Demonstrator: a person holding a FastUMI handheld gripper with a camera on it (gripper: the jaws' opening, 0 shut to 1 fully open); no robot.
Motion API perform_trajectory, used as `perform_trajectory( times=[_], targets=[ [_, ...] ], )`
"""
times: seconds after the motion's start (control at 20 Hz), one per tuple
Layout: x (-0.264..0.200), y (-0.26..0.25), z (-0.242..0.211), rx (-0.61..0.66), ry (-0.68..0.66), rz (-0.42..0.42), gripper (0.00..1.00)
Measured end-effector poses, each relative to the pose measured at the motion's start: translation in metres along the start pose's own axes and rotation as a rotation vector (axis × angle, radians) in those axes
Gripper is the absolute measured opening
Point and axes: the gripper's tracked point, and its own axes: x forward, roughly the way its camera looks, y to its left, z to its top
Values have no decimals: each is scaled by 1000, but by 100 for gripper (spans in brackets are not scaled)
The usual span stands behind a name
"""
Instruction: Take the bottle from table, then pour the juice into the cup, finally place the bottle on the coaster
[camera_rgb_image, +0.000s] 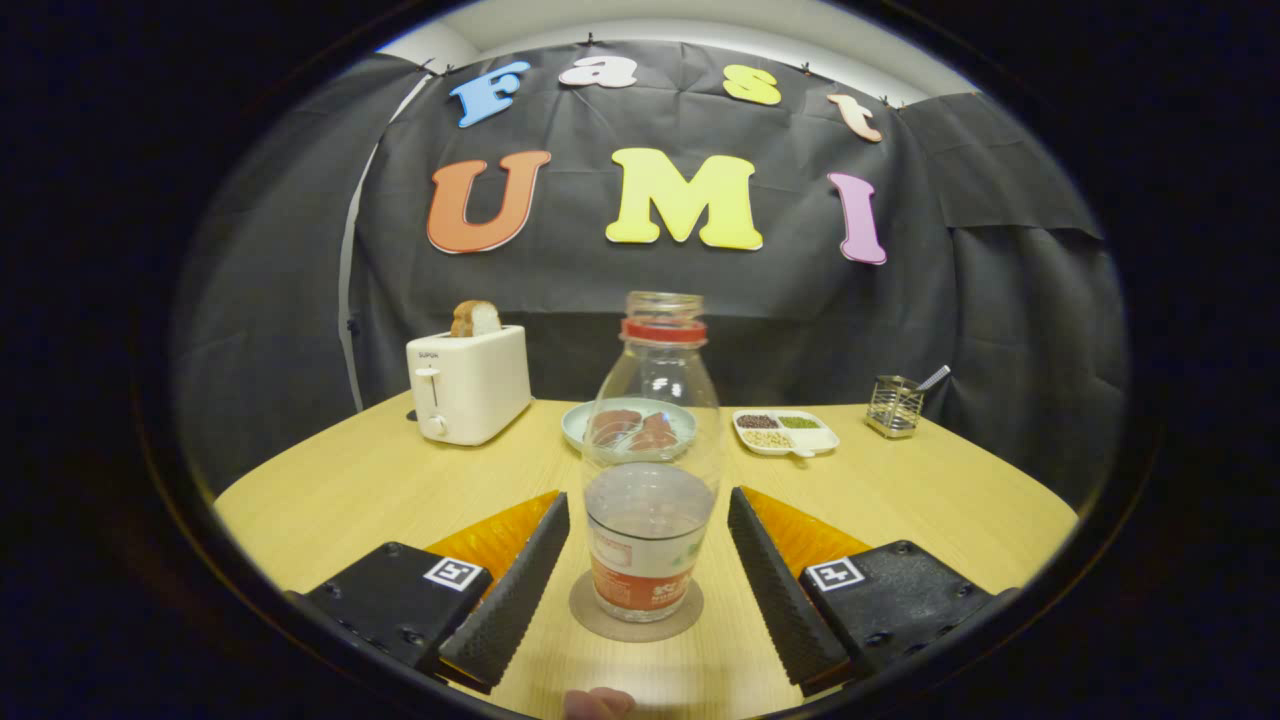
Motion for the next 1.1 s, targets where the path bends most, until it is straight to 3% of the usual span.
perform_trajectory(
  times=[0.25,0.45,0.85,1.1],
  targets=[
    [-34,-1,25,-11,-16,-15,100],
    [-74,13,71,-11,-56,-10,100],
    [-196,2,193,71,-235,-12,100],
    [-263,-8,216,94,-258,-33,100]
  ],
)
